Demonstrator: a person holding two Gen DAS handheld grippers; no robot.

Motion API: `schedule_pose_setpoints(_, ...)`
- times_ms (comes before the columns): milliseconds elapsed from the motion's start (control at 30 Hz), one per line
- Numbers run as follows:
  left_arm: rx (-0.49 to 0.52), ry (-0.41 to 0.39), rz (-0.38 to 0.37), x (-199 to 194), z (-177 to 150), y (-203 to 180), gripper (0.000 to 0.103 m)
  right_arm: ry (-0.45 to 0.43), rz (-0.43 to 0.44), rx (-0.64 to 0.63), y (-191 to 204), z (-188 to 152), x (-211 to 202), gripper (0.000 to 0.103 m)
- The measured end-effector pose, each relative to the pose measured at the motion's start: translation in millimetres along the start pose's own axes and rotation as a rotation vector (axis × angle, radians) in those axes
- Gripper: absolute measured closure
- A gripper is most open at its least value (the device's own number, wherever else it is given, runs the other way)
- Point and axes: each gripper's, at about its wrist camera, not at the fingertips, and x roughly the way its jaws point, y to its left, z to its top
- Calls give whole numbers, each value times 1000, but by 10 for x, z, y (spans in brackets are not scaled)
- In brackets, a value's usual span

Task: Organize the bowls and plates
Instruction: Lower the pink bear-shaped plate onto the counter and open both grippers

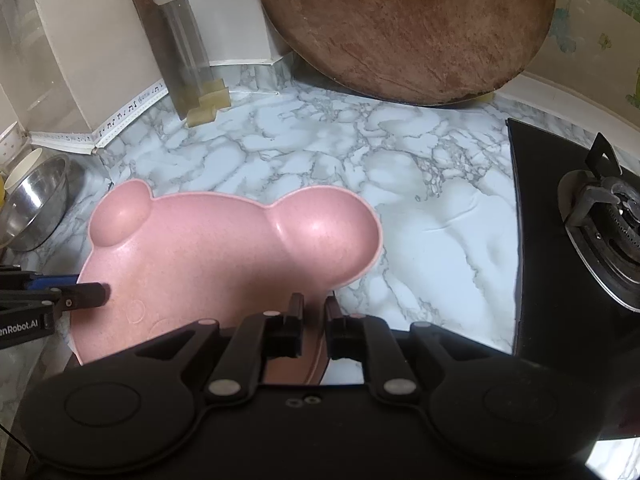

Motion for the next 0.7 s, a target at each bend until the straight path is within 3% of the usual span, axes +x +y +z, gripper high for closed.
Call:
schedule_pose_setpoints(267, 17, 2, 20, 34, -13, -11, 86, 3, -11, -31, 46, -5, 38, 91)
schedule_pose_setpoints(700, -6, 15, -5, 66, -37, 70, 86, 13, -58, -64, 160, 8, 40, 75)
